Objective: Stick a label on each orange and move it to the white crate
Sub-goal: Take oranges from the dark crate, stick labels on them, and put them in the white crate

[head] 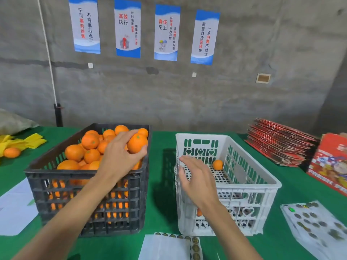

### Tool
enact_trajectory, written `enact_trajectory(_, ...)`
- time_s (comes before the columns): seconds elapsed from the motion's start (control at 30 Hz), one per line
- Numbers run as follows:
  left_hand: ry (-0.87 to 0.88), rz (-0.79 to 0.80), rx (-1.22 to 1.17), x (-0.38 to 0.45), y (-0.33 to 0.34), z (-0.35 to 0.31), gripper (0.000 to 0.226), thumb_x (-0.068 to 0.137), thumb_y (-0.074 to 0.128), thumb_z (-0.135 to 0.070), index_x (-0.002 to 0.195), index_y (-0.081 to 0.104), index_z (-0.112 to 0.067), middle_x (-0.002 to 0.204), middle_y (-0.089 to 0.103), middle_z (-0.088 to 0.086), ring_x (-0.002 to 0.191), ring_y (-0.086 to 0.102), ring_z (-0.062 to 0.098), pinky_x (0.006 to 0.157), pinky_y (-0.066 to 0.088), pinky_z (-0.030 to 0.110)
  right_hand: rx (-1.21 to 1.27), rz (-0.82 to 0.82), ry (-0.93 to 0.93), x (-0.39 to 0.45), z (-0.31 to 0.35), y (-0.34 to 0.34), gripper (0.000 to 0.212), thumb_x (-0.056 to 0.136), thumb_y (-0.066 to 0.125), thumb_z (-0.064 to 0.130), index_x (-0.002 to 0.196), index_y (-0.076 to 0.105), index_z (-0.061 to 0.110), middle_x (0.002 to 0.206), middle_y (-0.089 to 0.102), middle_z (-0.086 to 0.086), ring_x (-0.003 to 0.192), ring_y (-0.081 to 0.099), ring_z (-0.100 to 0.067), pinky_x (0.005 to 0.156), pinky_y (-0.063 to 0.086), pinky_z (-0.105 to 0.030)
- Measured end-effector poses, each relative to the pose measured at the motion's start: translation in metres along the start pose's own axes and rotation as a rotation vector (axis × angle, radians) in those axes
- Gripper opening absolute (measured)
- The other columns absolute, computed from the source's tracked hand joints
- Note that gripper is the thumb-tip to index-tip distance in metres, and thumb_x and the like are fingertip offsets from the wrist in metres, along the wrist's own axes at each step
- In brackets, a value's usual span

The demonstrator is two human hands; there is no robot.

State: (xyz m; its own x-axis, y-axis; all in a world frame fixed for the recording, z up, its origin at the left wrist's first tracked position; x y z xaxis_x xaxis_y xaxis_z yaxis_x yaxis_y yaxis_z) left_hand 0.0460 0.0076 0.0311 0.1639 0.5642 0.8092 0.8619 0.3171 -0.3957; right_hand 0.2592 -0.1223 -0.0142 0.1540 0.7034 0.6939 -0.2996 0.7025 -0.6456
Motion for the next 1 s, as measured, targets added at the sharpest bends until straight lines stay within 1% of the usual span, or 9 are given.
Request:
enact_trajectory(0.13,0.161,-0.066,-0.153,-0.071,-0.017,-0.043,0.056,0.086,0.081,-0.030,0.137,0.063,-0.017,0.136,0.061,-0.003,0.124,0.057,0.002,0.098,0.047,0.012,0.062,0.041,-0.107,-0.035,0.022,0.005,0.028,0.097,0.064,0.014,0.124,0.072,0.009,0.122,0.072,-0.003,0.114,0.064,-0.018,0.105,0.045,-0.028)
enact_trajectory(0.2,0.262,-0.033,-0.054,-0.111,-0.010,-0.057,0.055,0.087,0.077,-0.029,0.137,0.063,-0.010,0.138,0.061,0.003,0.125,0.059,0.013,0.104,0.048,0.021,0.113,0.123,-0.066,-0.055,0.021,0.022,0.029,0.098,0.064,0.014,0.126,0.070,0.008,0.122,0.071,-0.005,0.112,0.064,-0.019,0.102,0.047,-0.027)
enact_trajectory(0.3,0.313,0.083,0.043,-0.167,0.016,-0.056,0.053,0.087,0.075,-0.032,0.133,0.067,-0.007,0.136,0.063,0.008,0.119,0.066,0.024,0.097,0.058,0.034,0.171,0.303,0.031,-0.090,0.010,0.057,0.034,0.100,0.061,0.016,0.134,0.065,0.010,0.124,0.068,-0.005,0.113,0.062,-0.018,0.101,0.047,-0.028)
enact_trajectory(0.4,0.108,0.270,-0.007,-0.216,0.049,-0.030,0.057,0.086,0.081,-0.033,0.136,0.065,-0.013,0.137,0.061,0.000,0.116,0.065,0.021,0.092,0.060,0.039,0.182,0.423,0.081,-0.126,0.001,0.084,0.030,0.099,0.061,0.013,0.129,0.068,0.011,0.119,0.069,-0.004,0.108,0.062,-0.018,0.100,0.049,-0.033)
enact_trajectory(0.5,-0.226,0.423,-0.110,-0.263,0.076,0.008,0.062,0.088,0.081,-0.038,0.144,0.058,-0.024,0.138,0.049,-0.021,0.117,0.059,0.007,0.099,0.053,0.029,0.196,0.533,0.113,-0.164,-0.006,0.105,0.021,0.099,0.061,0.023,0.115,0.074,0.017,0.111,0.068,0.001,0.103,0.060,-0.015,0.096,0.049,-0.036)
enact_trajectory(0.63,-0.479,0.465,-0.222,-0.300,0.095,0.029,0.062,0.091,0.078,-0.040,0.147,0.053,-0.027,0.138,0.051,-0.016,0.102,0.065,0.009,0.095,0.056,0.029,0.199,0.702,0.150,-0.213,-0.022,0.130,0.035,0.094,0.062,0.050,0.117,0.073,0.027,0.132,0.058,0.015,0.125,0.047,-0.003,0.108,0.037,-0.019)
enact_trajectory(0.7,-0.562,0.442,-0.250,-0.305,0.096,0.037,0.062,0.093,0.075,-0.042,0.148,0.052,-0.027,0.138,0.052,-0.012,0.105,0.065,0.010,0.095,0.057,0.033,0.262,0.745,0.197,-0.230,-0.030,0.136,0.049,0.087,0.065,0.063,0.124,0.069,0.032,0.140,0.046,0.025,0.130,0.035,0.009,0.100,0.023,0.000)
enact_trajectory(0.77,-0.602,0.441,-0.245,-0.307,0.097,0.045,0.063,0.095,0.071,-0.045,0.151,0.049,-0.027,0.139,0.051,-0.010,0.115,0.060,0.011,0.101,0.053,0.035,0.308,0.743,0.222,-0.239,-0.037,0.138,0.063,0.082,0.067,0.070,0.133,0.063,0.034,0.143,0.039,0.032,0.128,0.025,0.023,0.097,0.018,0.005)
enact_trajectory(1.0,-0.716,0.407,-0.299,-0.321,0.096,0.053,0.059,0.100,0.064,-0.044,0.153,0.042,-0.033,0.138,0.052,-0.008,0.117,0.060,0.010,0.100,0.049,0.031,0.300,0.662,0.164,-0.233,-0.043,0.142,0.050,0.090,0.067,0.057,0.129,0.070,0.026,0.134,0.049,0.028,0.126,0.033,0.018,0.107,0.027,-0.006)
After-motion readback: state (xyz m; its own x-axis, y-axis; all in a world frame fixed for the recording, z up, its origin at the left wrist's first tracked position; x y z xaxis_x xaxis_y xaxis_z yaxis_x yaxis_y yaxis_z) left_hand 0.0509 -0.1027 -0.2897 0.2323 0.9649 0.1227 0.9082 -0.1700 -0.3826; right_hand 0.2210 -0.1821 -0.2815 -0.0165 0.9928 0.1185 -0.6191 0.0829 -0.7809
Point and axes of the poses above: each hand's wrist, its own x-axis towards the middle knuckle, its own y-axis out of the palm, z = x × y, the point moved 10 cm from there along x, towards the middle knuckle
